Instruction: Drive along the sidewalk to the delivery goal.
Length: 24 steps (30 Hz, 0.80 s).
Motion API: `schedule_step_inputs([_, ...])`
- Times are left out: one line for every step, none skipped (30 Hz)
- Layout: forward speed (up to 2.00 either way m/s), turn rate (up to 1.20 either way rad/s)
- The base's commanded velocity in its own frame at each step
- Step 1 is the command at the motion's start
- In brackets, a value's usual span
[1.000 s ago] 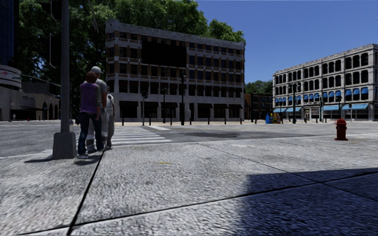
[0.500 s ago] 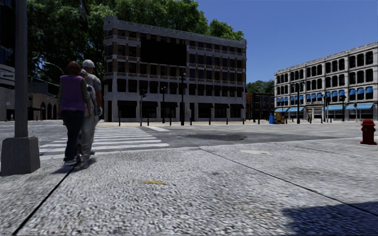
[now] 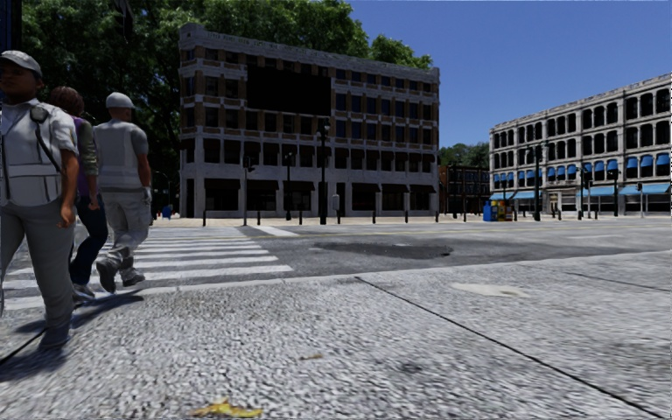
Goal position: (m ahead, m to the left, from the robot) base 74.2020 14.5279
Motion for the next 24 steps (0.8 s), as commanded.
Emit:
schedule_step_inputs([2.0, 0.0])
schedule_step_inputs([2.0, 0.0])
schedule_step_inputs([2.0, 0.0])
schedule_step_inputs([2.0, 0.0])
schedule_step_inputs([2.0, 0.0])
schedule_step_inputs([2.0, 0.1])
schedule_step_inputs([2.0, 0.2])
schedule_step_inputs([2.0, 0.26])
schedule_step_inputs([2.0, 0.34])
schedule_step_inputs([2.0, 0.34])
schedule_step_inputs([1.97, 0.37])
schedule_step_inputs([1.65, 0.38])
schedule_step_inputs([1.32, 0.38])
schedule_step_inputs([1.32, 0.38])
schedule_step_inputs([1.05, 0.38])
schedule_step_inputs([0.94, 0.38])
schedule_step_inputs([0.9, 0.41])
schedule_step_inputs([0.89, 0.44])
schedule_step_inputs([0.89, 0.44])
schedule_step_inputs([0.89, 0.46])
schedule_step_inputs([0.89, 0.48])
schedule_step_inputs([0.89, 0.49])
schedule_step_inputs([0.89, 0.49])
schedule_step_inputs([0.89, 0.49])
